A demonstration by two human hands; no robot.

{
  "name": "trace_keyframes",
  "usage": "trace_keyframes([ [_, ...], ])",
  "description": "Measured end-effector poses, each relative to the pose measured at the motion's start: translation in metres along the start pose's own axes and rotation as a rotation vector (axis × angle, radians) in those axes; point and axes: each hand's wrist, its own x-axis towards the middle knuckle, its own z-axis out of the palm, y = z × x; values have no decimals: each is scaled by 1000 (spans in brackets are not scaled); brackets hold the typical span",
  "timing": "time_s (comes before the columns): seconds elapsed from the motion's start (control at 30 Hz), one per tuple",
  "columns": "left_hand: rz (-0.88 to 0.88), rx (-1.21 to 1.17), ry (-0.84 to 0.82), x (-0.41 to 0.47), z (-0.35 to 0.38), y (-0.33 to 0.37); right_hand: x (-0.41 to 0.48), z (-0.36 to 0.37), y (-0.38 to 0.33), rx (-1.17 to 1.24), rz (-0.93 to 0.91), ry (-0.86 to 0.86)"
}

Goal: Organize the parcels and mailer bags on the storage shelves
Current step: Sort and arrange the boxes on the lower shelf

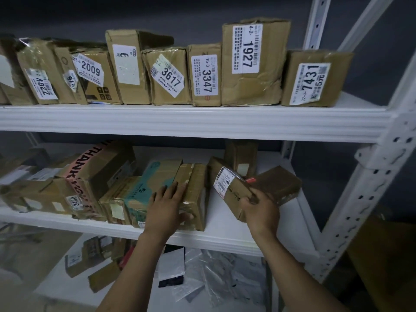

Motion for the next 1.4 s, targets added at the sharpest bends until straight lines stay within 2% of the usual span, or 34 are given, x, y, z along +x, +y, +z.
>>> trace_keyframes([
  [0.2,-41,-65,67,-6,-6,52,-9,-44,23,324,110,129],
  [0.4,-110,-574,106,-17,-14,147,-3,-84,41,580,220,44],
  [0.57,-287,-1316,-3,-28,-15,201,-5,-99,57,796,337,-180],
  [0.63,-350,-1488,-59,-33,-12,211,-3,-104,64,869,362,-311],
  [0.73,-452,-1534,11,-40,-8,217,4,-112,70,831,325,-496],
  [0.83,-535,-1583,36,-50,-9,216,12,-119,70,724,236,-594],
  [0.93,-543,-1578,-41,-62,-10,210,19,-126,59,723,206,-706],
  [1.1,-593,-1746,-228,-78,-7,206,23,-119,51,673,195,-905],
  [1.3,-580,-1656,-296,-88,-9,198,22,-110,50,651,196,-979],
  [1.4,-570,-1515,-219,-86,-12,195,23,-111,51,552,153,-1029],
])
